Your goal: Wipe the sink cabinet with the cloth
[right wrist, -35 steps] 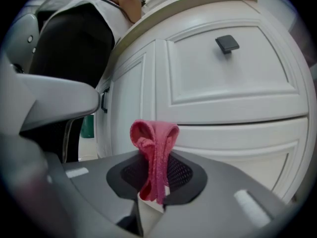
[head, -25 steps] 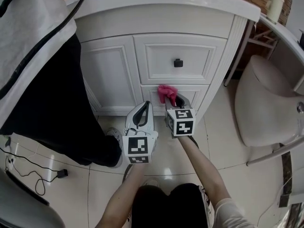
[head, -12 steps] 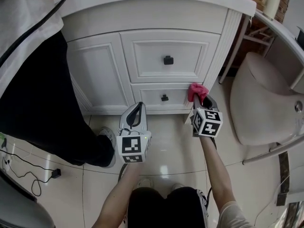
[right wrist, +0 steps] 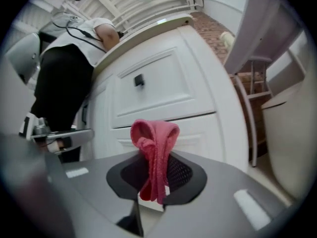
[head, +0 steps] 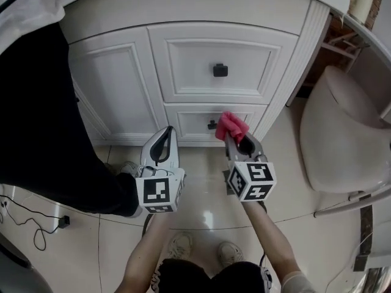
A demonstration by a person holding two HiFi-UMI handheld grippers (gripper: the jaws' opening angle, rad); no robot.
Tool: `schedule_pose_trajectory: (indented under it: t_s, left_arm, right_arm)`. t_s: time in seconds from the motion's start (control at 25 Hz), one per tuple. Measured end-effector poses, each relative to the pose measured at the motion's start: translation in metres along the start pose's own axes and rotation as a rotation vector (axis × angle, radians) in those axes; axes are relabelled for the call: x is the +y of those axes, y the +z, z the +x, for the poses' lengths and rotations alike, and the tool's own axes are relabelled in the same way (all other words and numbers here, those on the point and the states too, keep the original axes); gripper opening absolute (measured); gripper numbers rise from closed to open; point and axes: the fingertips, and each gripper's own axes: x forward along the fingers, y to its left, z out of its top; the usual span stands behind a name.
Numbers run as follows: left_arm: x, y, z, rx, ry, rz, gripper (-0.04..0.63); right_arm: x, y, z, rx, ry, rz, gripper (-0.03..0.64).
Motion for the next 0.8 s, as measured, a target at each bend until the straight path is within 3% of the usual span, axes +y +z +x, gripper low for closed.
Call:
schedule_pose_trajectory:
  t_s: [0.16,0.36,0.48,0.64,0.8]
  left_arm:
    - [0.041,0.007,-0.016,-0.036,0.101,0.047,0.011]
    - [0.037,-0.001,-0.009,-0.056,0.115,0.004,0.011]
    - [0.017,-0.010,-0.003,-0.047,0.065,0.016,0.011]
    - [0.002,-0.018,-0.001,-0.042,0.020,0.039,0.011]
    - [-0.012,-0.022,0.000,-0.040,-0.018,0.029,0.011]
  right_arm:
    - [0.100,-0.046,0.046,0.097,0.225,-0.019,0.069]
    - [0.143,-0.071,0.086,0.119,0.288,-0.082,0.069]
    - [0.129,-0.076,0.093,0.111,0.247,-0.125,0.069]
    - [0.072,-0.065,0.070,0.059,0.099,-0.131,0.067]
    - [0.021,-0.061,0.036,0.041,0.005,-0.211,0.063]
